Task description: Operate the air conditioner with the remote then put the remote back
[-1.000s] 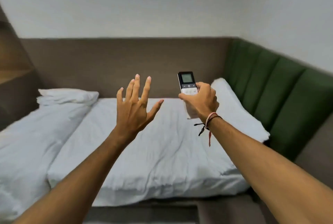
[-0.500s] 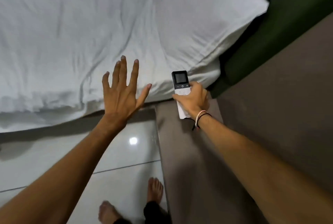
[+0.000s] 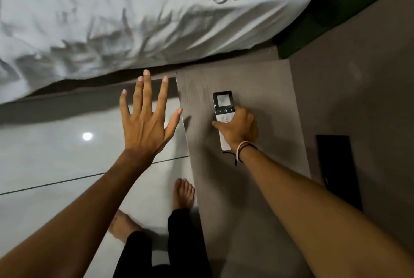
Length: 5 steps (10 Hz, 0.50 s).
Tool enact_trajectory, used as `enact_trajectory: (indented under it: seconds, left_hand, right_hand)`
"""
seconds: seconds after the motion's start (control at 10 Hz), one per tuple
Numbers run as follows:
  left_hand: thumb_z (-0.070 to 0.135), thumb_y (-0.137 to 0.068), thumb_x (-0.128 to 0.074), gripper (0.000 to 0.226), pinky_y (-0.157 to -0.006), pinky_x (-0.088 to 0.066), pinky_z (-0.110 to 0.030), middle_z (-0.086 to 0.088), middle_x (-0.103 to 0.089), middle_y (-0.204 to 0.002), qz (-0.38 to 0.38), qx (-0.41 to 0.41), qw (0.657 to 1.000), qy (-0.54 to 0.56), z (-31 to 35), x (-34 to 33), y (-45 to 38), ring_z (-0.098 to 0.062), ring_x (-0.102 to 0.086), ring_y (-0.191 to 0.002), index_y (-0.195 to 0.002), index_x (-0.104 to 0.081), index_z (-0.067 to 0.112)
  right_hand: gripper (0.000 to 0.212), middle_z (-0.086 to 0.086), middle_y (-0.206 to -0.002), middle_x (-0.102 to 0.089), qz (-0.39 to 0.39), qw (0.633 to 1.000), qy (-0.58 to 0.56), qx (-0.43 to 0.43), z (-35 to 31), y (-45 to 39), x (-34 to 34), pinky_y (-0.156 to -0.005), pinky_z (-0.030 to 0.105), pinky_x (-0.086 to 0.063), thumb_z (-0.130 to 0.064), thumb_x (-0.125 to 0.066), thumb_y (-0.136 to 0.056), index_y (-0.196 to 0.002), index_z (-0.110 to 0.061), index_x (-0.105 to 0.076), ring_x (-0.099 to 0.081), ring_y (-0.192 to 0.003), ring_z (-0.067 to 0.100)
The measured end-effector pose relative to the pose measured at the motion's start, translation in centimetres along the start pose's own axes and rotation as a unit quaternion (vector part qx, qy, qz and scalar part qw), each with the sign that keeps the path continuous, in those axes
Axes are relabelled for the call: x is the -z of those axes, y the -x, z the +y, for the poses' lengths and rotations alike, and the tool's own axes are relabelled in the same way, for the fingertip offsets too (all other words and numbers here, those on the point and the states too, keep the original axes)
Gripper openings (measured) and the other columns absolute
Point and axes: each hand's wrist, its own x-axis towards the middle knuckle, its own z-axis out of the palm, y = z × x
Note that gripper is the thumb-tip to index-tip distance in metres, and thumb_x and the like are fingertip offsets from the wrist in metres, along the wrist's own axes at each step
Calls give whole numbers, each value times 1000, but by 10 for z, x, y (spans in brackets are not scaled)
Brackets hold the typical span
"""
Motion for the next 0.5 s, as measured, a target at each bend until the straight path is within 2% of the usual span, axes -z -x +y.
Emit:
enact_trajectory:
  seconds: [0.3,0.4,0.5]
  left_hand:
    - [63,-102,-19,73,-123,-20,-61,-20,-13,-170,-35,9,999,6,8,-13,-4,-33,-17,-156,-162,-12,23]
    - [64,-102,-18,73,-123,-21,-61,-19,-14,-170,-39,12,999,3,9,-7,-9,-33,-19,-156,-162,-12,23]
    - [64,-101,-16,73,-122,-22,-61,-19,-15,-170,-27,9,1000,-1,10,4,-14,-33,-20,-156,-162,-12,24]
  right_hand:
    - [64,14,-134,-56,-12,999,48,21,7,-13,-14,-91,44,-58,-45,-83,-76,-128,-11,-63,-61,-118,32]
    - [71,15,-137,-53,-21,996,84,30,7,-13,-10,-92,44,-57,-48,-80,-79,-133,-9,-56,-57,-123,32]
    - [90,17,-143,-48,7,986,158,55,-1,-8,-1,-97,48,-52,-62,-69,-81,-148,-9,-41,-51,-129,33]
